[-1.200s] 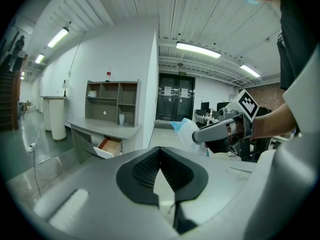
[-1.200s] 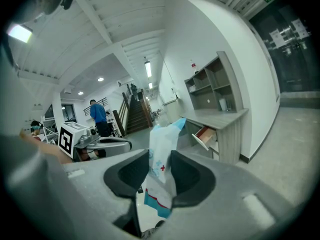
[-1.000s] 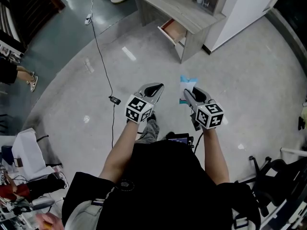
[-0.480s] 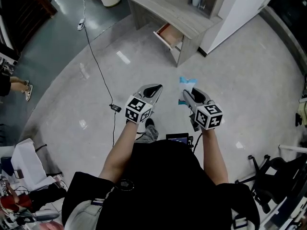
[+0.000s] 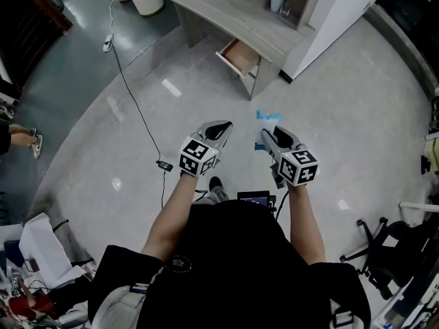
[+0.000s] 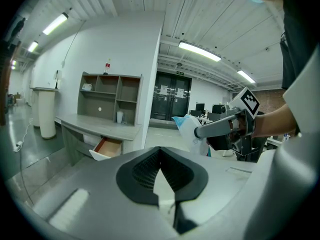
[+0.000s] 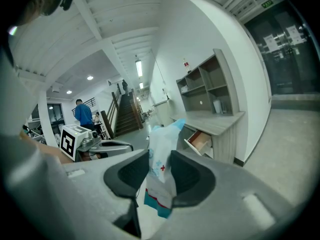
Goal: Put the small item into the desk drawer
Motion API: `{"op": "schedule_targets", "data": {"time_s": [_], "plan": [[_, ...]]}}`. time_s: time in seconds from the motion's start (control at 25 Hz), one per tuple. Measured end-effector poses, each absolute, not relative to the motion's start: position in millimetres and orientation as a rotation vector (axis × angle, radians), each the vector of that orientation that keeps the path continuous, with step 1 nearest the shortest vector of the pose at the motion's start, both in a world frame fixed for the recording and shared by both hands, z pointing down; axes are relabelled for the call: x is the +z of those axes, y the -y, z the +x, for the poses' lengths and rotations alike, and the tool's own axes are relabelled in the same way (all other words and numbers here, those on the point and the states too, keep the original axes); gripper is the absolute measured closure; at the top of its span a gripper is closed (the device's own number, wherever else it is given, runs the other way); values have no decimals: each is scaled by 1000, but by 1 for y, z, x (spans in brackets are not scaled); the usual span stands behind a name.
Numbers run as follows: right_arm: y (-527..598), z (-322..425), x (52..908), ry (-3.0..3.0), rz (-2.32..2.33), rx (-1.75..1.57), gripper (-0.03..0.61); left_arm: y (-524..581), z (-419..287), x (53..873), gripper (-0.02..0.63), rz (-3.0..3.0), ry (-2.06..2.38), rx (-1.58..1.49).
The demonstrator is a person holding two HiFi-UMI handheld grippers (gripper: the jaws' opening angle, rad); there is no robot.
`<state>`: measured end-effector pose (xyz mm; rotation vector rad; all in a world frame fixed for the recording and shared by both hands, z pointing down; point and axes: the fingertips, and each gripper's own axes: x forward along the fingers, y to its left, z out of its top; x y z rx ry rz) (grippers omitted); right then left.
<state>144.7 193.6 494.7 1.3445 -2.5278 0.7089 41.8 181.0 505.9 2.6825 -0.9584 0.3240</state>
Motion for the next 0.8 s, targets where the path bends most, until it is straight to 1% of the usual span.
{"op": "schedule_targets", "data": {"time_s": [0.8], "plan": [[-139,94,498,2477,1412,701,442,-117,-5,512,612,2703,872,302]]}}
